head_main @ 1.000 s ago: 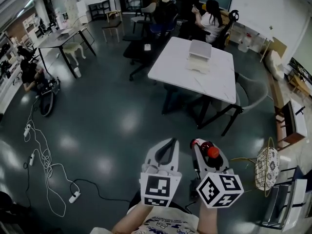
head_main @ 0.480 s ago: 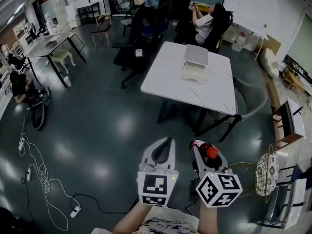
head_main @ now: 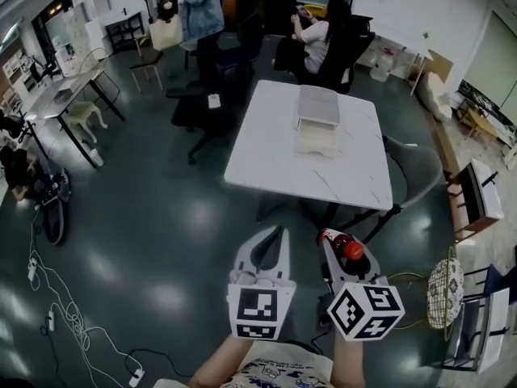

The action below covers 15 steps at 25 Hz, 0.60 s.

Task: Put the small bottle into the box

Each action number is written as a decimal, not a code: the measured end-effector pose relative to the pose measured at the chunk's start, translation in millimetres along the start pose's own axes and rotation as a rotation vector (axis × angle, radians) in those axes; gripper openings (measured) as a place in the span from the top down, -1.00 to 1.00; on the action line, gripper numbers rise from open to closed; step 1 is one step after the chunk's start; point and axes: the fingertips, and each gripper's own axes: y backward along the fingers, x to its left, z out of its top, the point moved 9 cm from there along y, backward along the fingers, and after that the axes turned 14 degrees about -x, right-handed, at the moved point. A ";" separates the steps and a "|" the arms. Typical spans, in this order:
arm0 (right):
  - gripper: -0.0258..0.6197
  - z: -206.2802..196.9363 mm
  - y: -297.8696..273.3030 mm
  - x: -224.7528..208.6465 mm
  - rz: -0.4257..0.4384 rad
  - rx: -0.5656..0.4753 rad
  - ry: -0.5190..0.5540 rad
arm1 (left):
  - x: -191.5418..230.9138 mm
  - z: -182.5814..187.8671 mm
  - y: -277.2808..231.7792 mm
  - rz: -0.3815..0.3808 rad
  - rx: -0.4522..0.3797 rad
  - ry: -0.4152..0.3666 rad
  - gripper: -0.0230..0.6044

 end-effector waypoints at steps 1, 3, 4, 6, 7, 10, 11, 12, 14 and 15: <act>0.23 0.1 -6.5 0.4 -0.003 -0.001 -0.001 | 4.5 -0.8 -5.3 -0.003 0.001 0.000 0.86; 0.23 -0.1 -17.3 0.9 -0.008 0.000 -0.004 | 11.7 -2.8 -14.1 -0.008 0.006 0.000 0.86; 0.23 -0.5 -21.9 0.6 -0.010 0.003 -0.004 | 14.6 -4.1 -18.1 -0.010 0.009 0.001 0.86; 0.23 -1.8 -30.0 -1.2 -0.015 0.011 -0.004 | 18.6 -7.0 -25.4 -0.012 0.015 0.006 0.86; 0.23 -2.7 -33.9 -2.4 -0.016 0.014 -0.004 | 20.2 -8.5 -29.1 -0.012 0.018 0.007 0.86; 0.23 -5.2 -45.6 -4.4 -0.018 0.025 -0.008 | 25.9 -12.4 -39.2 -0.012 0.027 0.012 0.86; 0.23 -5.2 -49.2 -4.7 -0.018 0.029 -0.010 | 27.8 -13.1 -42.3 -0.012 0.030 0.013 0.86; 0.23 -4.8 -52.9 -5.1 -0.018 0.031 -0.011 | 29.5 -13.6 -45.7 -0.012 0.033 0.013 0.86; 0.23 -3.4 -61.1 -7.4 -0.018 0.034 -0.015 | 31.9 -14.8 -53.8 -0.013 0.039 0.016 0.86; 0.23 -2.8 -66.0 -9.4 -0.018 0.033 -0.018 | 33.0 -15.8 -58.7 -0.013 0.041 0.018 0.86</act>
